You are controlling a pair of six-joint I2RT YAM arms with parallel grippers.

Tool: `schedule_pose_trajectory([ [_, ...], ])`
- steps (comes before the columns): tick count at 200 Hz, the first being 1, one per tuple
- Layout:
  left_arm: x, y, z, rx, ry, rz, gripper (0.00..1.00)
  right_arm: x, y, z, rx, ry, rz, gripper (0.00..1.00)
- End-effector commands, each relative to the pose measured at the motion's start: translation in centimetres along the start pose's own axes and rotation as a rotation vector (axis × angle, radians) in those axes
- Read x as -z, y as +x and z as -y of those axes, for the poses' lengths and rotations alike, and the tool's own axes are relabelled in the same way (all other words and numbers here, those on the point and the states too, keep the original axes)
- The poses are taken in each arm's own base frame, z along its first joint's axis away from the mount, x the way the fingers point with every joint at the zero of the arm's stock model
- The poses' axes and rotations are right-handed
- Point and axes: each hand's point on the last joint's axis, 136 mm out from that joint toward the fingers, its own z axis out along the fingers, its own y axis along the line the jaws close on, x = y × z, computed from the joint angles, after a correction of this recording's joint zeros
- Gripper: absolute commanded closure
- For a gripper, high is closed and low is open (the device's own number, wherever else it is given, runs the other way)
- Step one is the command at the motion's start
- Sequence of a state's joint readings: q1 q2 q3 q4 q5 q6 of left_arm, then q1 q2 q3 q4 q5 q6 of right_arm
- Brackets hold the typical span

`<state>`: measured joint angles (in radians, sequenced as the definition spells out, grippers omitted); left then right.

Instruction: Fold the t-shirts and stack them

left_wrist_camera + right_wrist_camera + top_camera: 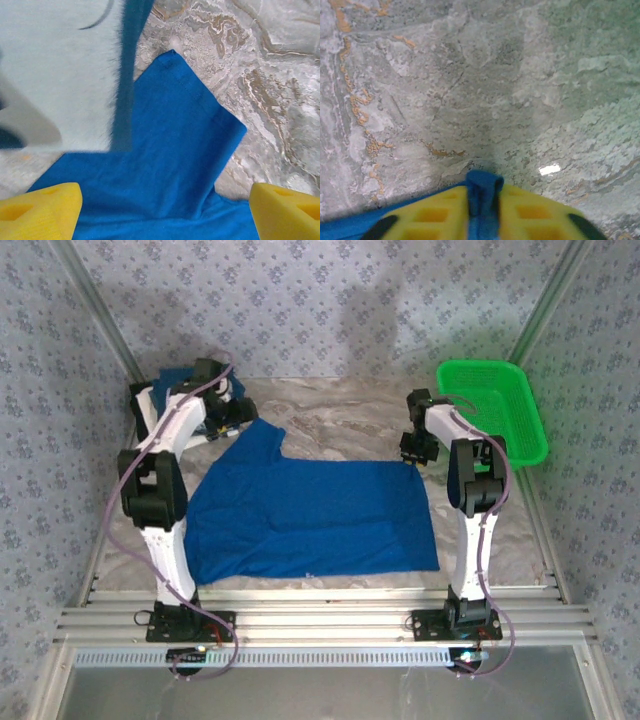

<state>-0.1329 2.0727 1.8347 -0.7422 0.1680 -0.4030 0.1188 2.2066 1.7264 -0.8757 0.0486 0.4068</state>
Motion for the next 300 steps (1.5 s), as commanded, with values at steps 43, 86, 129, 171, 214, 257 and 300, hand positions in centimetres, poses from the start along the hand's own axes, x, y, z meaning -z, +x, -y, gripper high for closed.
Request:
schedule_pose_trajectory([
  [43, -5.1, -2.8, 2.1, -0.129, -0.094, -0.024, 0.16, 1.3, 0.8, 0.9, -0.023, 0.018, 0.031, 1.00],
  [86, -8.6, -2.9, 2.4, -0.126, -0.096, -0.025, 0.20, 2.0, 1.9, 1.0, -0.034, -0.006, 0.033, 1.00],
  [129, -11.0, -3.0, 1.5, -0.110, -0.162, -0.011, 0.25, 2.4, 2.2, 0.8, -0.030, -0.022, 0.035, 1.00],
  [171, -12.6, -3.3, 0.7, -0.097, -0.209, -0.002, 0.29, 3.0, 2.4, 0.7, -0.025, -0.036, 0.040, 1.00],
  [214, -13.5, -3.0, -1.3, -0.084, -0.307, -0.007, 0.40, 3.4, 2.9, 0.5, -0.015, -0.050, 0.040, 1.00],
  [257, -14.2, -2.6, -0.7, -0.085, -0.269, -0.024, 0.57, 3.8, 3.5, 0.5, -0.011, -0.062, 0.031, 1.00],
  [300, -13.3, -3.0, -0.3, -0.087, -0.262, -0.015, 0.91, 4.1, 3.2, 0.3, -0.010, -0.079, 0.051, 1.00],
])
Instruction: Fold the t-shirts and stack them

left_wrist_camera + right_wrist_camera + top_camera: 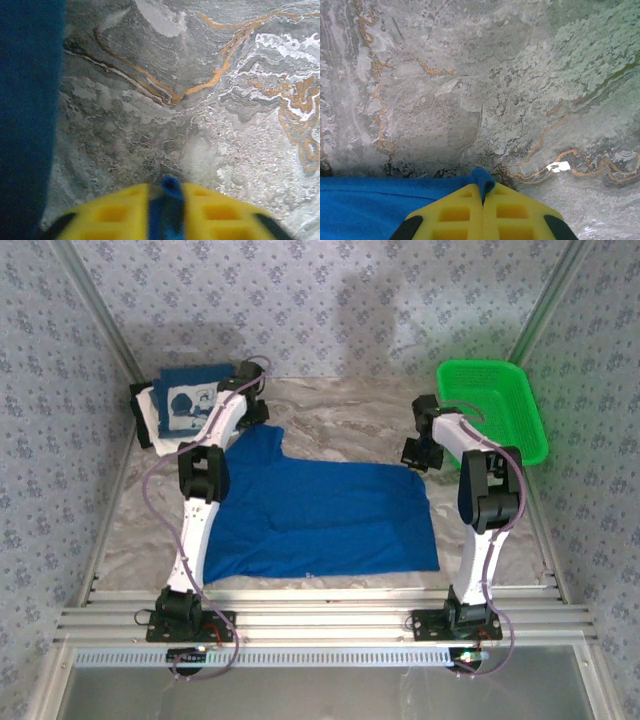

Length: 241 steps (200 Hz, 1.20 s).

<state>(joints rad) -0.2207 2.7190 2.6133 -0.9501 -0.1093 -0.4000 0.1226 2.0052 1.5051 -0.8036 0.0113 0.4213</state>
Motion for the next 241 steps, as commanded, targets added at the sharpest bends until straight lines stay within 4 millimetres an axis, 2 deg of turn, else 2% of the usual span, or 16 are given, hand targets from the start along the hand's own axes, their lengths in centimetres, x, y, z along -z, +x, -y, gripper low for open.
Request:
schedule_pose_trajectory([
  [1, 0.0, 0.8, -0.1, -0.012, -0.011, -0.032, 0.92, 1.2, 0.1, -0.4, 0.002, -0.025, 0.017, 1.00],
  [21, 2.9, -1.1, 0.1, -0.008, -0.002, 0.023, 1.00, 1.7, -0.1, -0.9, -0.002, -0.062, 0.030, 1.00],
  [49, 7.7, -3.3, 0.2, -0.015, 0.015, 0.099, 1.00, 2.9, -1.3, -0.7, -0.023, -0.075, 0.074, 1.00],
  [93, 12.8, -4.1, -0.6, -0.038, 0.010, 0.154, 1.00, 4.1, -2.8, 0.0, -0.049, -0.085, 0.120, 1.00],
  [142, 16.3, -3.3, -1.7, -0.035, 0.026, 0.180, 1.00, 4.2, -3.8, 0.3, -0.035, -0.100, 0.152, 1.00],
  [175, 18.1, -2.1, -3.4, -0.019, 0.009, 0.193, 1.00, 4.7, -3.8, 0.3, -0.023, -0.100, 0.165, 1.00],
  [213, 20.4, -0.1, -4.8, -0.020, 0.009, 0.211, 1.00, 6.2, -2.9, 0.2, 0.006, -0.100, 0.203, 1.00],
  [241, 22.2, 1.7, -5.7, -0.009, 0.029, 0.226, 1.00, 7.4, -1.2, 0.5, 0.011, -0.113, 0.215, 1.00],
])
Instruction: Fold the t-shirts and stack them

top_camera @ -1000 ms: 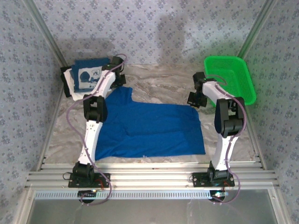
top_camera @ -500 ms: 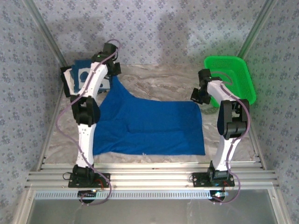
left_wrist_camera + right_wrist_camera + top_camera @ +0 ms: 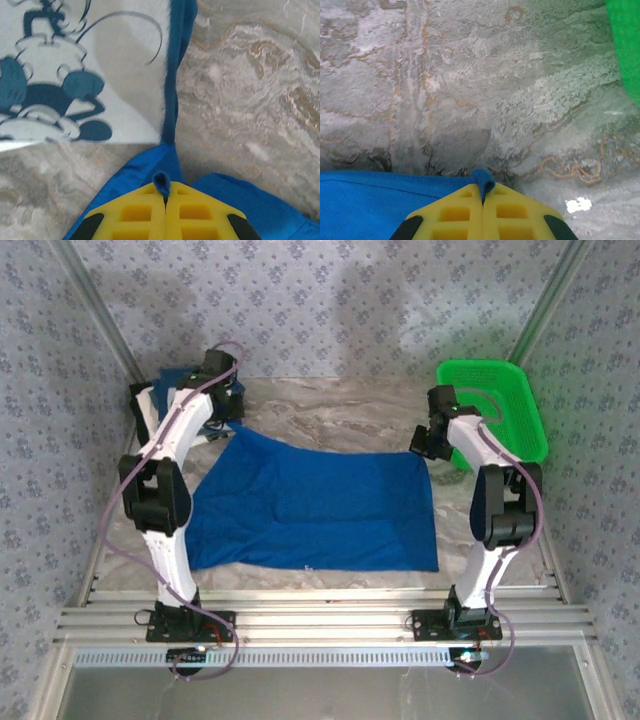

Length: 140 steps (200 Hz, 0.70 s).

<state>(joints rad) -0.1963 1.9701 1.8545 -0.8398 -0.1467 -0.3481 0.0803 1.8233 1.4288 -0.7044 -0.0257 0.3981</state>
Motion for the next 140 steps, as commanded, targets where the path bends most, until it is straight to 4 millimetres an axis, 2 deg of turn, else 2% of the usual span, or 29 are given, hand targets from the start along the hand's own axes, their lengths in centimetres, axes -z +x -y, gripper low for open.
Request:
schedule_pose_trajectory([
  [1, 4.4, -1.5, -0.5, 0.011, 0.038, 0.119, 1.00, 2.2, 0.7, -0.1, 0.028, -0.011, 0.035, 1.00],
  [30, 5.7, 1.2, -1.7, 0.023, 0.039, 0.109, 1.00, 3.0, 3.0, 0.3, 0.041, -0.010, 0.022, 1.00],
  [60, 6.9, 4.8, -2.9, 0.046, 0.044, 0.088, 1.00, 3.9, 5.3, 0.9, 0.036, -0.005, 0.009, 1.00],
  [65, 7.1, 5.4, -3.2, 0.052, 0.041, 0.085, 1.00, 3.3, 6.6, 1.5, 0.033, 0.006, -0.018, 1.00],
  [95, 7.7, 9.7, -4.9, 0.096, 0.023, 0.052, 1.00, 3.5, 9.1, 2.7, 0.018, 0.027, -0.048, 1.00],
  [140, 8.7, 15.9, -7.3, 0.186, -0.007, -0.017, 1.00, 3.3, 11.7, 4.1, -0.008, 0.061, -0.090, 1.00],
])
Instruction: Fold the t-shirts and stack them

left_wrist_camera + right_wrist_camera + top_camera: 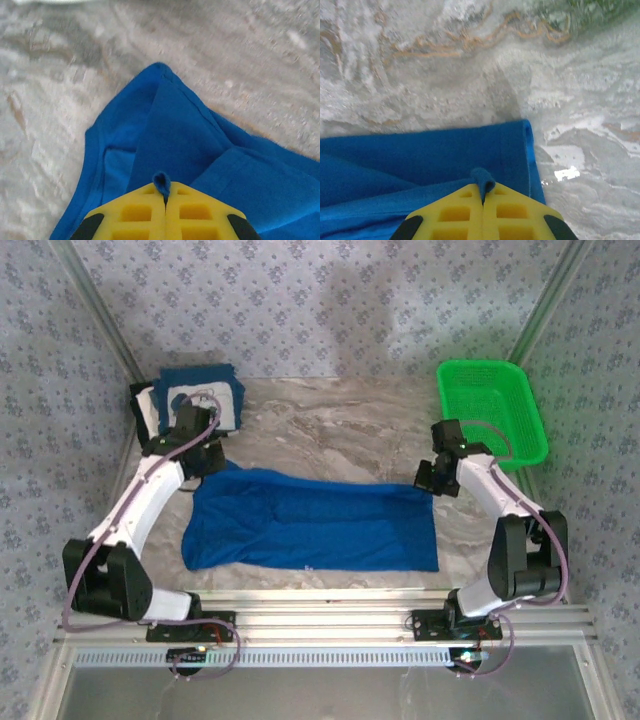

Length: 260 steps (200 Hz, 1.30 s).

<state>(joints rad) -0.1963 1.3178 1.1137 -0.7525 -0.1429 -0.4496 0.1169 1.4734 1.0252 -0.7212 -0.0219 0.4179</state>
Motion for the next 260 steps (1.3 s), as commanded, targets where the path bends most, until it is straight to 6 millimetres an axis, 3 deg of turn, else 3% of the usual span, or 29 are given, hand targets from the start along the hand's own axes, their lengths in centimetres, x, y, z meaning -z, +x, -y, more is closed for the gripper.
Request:
schedule_pose_trajectory([
  [1, 1.2, 2.2, -1.5, 0.086, -0.012, -0.015, 1.00, 0.2, 1.4, 1.1, -0.022, 0.040, -0.022, 1.00],
  [43, 1.7, 6.6, -2.4, 0.167, 0.006, -0.076, 1.00, -0.3, 2.0, 1.7, -0.027, 0.063, -0.034, 1.00],
  [75, 1.0, 9.3, -3.9, 0.200, -0.044, -0.117, 1.00, -0.8, 2.7, 1.9, -0.030, 0.069, -0.052, 1.00],
  [181, -0.7, 15.7, -5.7, 0.282, -0.103, -0.280, 1.00, -2.2, 6.2, 3.3, -0.062, 0.126, -0.120, 1.00],
  [260, -1.6, 18.0, -5.5, 0.340, -0.096, -0.355, 1.00, -3.0, 7.1, 4.1, -0.068, 0.160, -0.128, 1.00],
])
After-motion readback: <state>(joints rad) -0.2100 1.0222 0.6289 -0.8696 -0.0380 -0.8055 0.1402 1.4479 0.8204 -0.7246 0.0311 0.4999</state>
